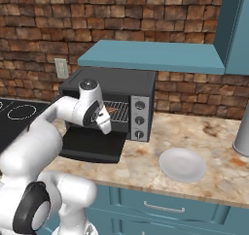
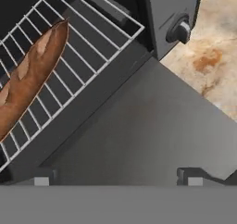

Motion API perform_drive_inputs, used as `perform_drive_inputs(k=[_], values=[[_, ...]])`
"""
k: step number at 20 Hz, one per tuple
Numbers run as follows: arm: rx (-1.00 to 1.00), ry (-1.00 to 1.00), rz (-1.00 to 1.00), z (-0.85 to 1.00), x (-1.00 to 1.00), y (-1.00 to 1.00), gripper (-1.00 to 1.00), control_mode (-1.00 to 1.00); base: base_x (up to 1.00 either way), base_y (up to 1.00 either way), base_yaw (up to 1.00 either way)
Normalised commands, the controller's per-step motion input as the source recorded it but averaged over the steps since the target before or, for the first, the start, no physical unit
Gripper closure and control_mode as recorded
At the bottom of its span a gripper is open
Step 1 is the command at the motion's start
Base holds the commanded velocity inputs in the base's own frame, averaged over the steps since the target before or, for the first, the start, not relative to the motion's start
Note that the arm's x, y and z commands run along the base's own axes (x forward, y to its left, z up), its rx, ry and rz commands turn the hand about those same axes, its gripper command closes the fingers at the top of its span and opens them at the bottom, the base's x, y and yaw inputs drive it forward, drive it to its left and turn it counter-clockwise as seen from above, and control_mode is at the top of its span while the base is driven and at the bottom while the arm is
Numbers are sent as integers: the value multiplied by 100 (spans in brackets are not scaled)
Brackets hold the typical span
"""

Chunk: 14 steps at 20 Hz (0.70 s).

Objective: Pull the toaster oven rack outwards. Pick up the baguette from the plate and place it on the toaster oven rack. Close the toaster oven door fully and set the temperature to the lowest setting.

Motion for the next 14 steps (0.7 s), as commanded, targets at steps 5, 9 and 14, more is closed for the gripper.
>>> perform_drive_inputs(k=[5, 9, 14], values=[[-1, 20, 21, 55, -96, 18, -100, -100, 0, 0, 0], [-11, 30, 45, 2, -84, 67, -100, -100, 0, 0, 0], [-21, 26, 50, 0, -68, 71, -100, -100, 0, 0, 0]])
